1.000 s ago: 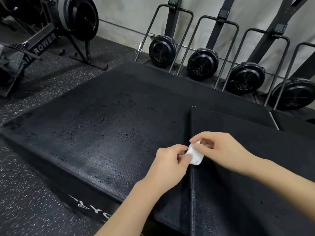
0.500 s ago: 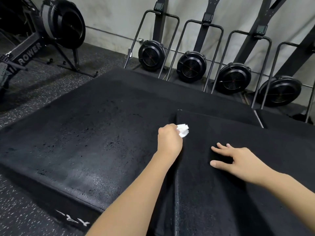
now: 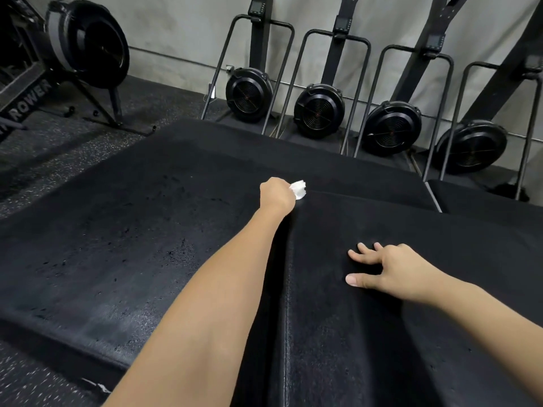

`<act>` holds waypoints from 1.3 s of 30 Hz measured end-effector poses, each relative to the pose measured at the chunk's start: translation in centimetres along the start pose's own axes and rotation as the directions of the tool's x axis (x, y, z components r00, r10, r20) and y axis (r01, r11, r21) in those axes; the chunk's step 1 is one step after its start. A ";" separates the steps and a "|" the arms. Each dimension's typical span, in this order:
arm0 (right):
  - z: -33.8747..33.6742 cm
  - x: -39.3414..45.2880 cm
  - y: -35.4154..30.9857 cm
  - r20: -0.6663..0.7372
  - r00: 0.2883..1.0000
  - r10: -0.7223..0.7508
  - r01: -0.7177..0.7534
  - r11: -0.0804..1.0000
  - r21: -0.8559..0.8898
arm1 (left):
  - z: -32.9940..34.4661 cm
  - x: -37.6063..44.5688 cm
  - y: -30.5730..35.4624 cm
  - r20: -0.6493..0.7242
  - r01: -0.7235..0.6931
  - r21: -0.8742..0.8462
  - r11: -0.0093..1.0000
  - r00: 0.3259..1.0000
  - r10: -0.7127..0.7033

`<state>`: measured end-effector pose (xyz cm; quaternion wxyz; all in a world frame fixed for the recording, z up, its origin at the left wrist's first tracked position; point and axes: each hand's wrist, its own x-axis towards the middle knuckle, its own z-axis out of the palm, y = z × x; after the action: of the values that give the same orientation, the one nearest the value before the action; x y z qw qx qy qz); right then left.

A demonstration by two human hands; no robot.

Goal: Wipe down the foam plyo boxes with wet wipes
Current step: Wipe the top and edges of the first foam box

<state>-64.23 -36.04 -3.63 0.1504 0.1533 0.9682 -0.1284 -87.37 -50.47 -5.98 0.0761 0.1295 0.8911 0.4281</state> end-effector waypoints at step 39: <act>8.7 -20.9 -7.3 0.060 0.977 -0.207 0.205 0.978 0.036 | -5.9 -38.2 -6.7 -0.049 0.096 -0.146 0.985 0.993 -0.104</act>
<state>-45.54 -50.71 -3.30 0.1648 0.0504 0.9716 -0.1623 -53.50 -70.20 -6.64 0.0814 0.0668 0.8652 0.4903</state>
